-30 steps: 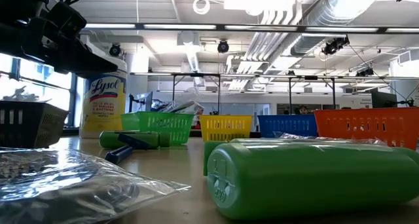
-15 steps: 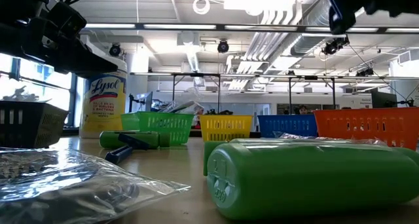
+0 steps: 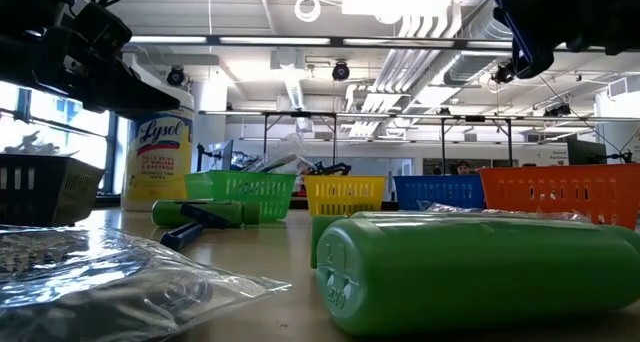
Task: Pick & Place Travel size toiletries
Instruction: Put the razor into the blue bin
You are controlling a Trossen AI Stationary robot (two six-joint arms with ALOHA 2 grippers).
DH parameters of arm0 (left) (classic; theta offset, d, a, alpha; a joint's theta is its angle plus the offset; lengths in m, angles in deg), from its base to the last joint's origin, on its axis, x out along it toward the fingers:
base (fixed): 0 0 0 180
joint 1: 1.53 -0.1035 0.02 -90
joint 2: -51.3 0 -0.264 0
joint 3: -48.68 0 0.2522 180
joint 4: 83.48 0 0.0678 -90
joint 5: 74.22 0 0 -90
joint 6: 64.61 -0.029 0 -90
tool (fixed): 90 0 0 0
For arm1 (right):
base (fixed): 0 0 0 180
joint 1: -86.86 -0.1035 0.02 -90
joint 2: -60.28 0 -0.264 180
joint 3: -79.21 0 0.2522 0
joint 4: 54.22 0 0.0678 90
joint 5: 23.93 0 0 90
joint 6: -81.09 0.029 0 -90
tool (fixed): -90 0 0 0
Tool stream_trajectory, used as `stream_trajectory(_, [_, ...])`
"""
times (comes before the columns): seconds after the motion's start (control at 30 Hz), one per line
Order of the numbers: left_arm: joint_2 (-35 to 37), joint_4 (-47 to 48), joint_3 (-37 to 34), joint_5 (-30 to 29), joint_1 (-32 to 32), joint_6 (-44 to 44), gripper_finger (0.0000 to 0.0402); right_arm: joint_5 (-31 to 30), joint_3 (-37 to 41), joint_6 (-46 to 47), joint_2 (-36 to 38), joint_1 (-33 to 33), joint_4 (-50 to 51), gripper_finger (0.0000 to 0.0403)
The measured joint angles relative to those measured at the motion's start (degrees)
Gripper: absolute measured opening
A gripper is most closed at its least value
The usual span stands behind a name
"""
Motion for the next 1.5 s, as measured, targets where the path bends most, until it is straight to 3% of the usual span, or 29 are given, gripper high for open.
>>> stream_trajectory(0.27, [0.00, 0.00, 0.00, 0.00, 0.02, -0.03, 0.0000, -5.68, -1.91, -0.72, -0.06, 0.02, 3.39, 0.0032])
stream_trajectory(0.57, [0.00, -0.02, 0.00, -0.28, 0.02, -0.03, 0.0000, -12.34, -21.28, -1.57, -7.64, 5.36, 32.56, 0.0032])
stream_trajectory(0.9, [0.00, -0.02, 0.00, -0.46, 0.02, -1.14, 0.0000, -5.02, -38.79, -8.87, -22.50, 18.99, 57.54, 0.0032])
stream_trajectory(1.13, [-0.01, 0.01, 0.00, -0.46, 0.02, -1.14, 0.0000, -4.72, -42.29, -20.12, -33.44, 22.97, 62.85, 0.0032])
stream_trajectory(1.5, [-0.02, 0.85, 0.00, -0.45, 0.01, -1.30, 0.0000, -8.76, -42.64, -41.06, -44.50, 22.10, 63.37, 0.0031])
